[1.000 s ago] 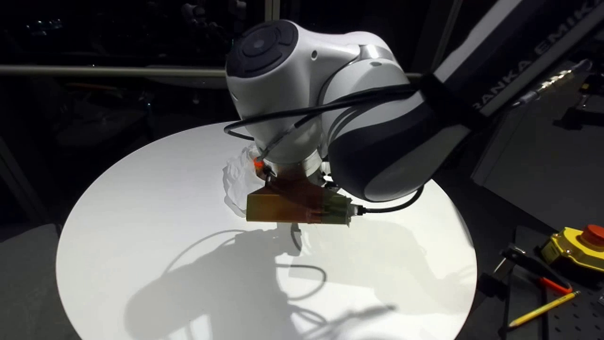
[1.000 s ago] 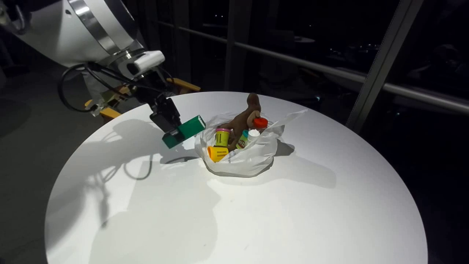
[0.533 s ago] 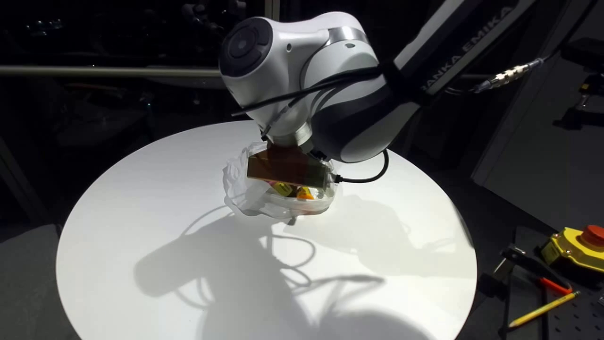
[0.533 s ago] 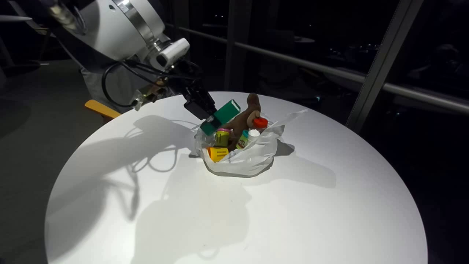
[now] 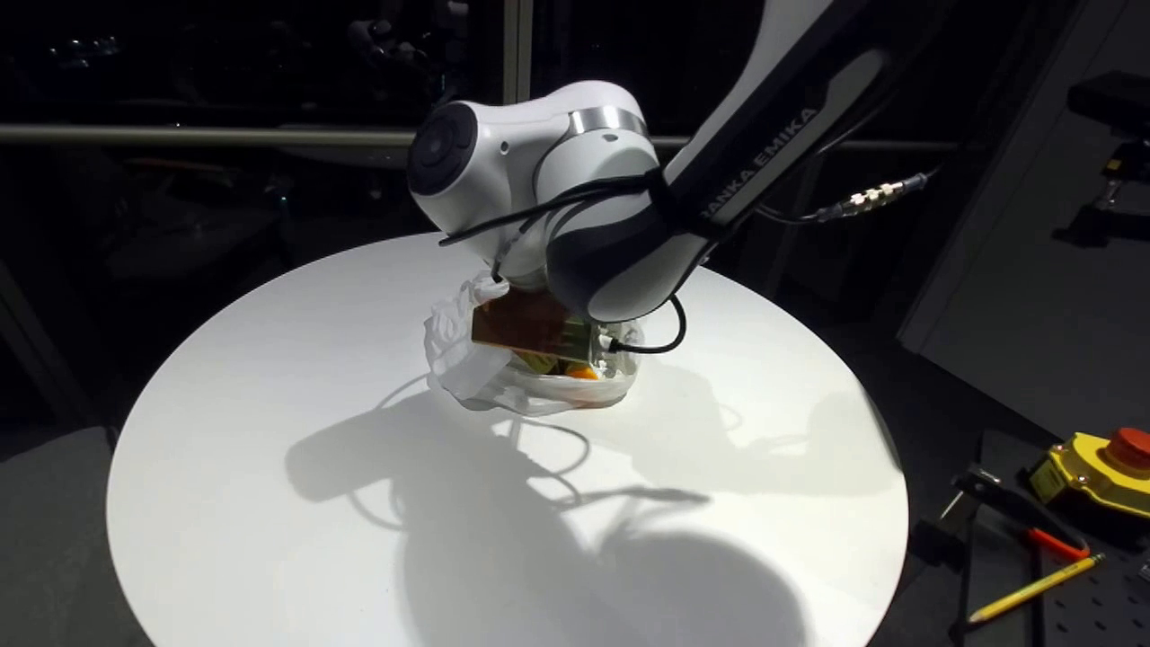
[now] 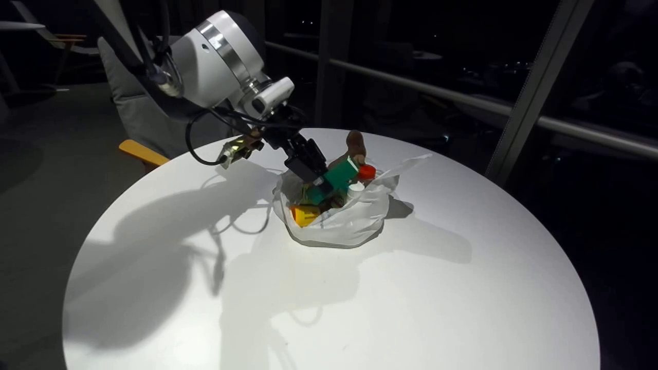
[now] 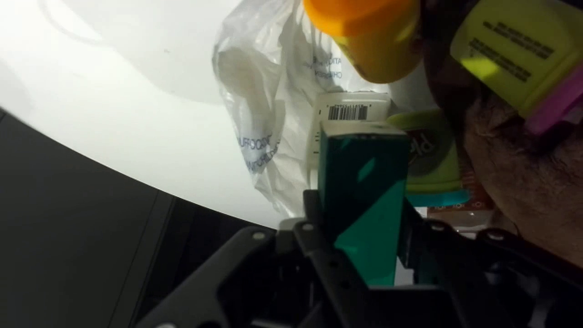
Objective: Put the containers, reindeer toy and green block inside the white plastic bag
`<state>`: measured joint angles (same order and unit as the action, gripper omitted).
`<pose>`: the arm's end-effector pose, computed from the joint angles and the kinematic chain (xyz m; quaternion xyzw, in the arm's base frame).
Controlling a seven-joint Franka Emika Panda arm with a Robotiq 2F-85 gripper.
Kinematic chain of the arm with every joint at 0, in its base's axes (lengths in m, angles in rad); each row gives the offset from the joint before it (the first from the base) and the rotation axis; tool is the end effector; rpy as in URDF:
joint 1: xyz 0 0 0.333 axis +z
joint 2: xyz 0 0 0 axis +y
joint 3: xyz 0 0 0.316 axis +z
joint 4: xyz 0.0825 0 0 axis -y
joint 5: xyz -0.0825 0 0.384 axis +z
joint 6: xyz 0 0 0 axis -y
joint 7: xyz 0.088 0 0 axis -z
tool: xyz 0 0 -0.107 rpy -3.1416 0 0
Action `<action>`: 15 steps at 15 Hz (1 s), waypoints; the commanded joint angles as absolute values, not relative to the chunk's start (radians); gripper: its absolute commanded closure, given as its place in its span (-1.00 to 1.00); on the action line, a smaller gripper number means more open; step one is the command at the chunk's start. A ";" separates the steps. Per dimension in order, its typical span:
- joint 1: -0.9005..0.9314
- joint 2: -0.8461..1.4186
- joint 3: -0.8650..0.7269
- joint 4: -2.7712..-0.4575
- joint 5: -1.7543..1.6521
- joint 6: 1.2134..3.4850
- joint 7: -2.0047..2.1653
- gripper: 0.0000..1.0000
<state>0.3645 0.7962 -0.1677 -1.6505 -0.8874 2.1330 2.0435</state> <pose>0.6512 0.1054 0.1443 0.7564 -0.5120 0.2793 0.2963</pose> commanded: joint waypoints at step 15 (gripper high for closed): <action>0.265 0.658 -0.002 -1.577 -0.819 2.125 1.672 -1.00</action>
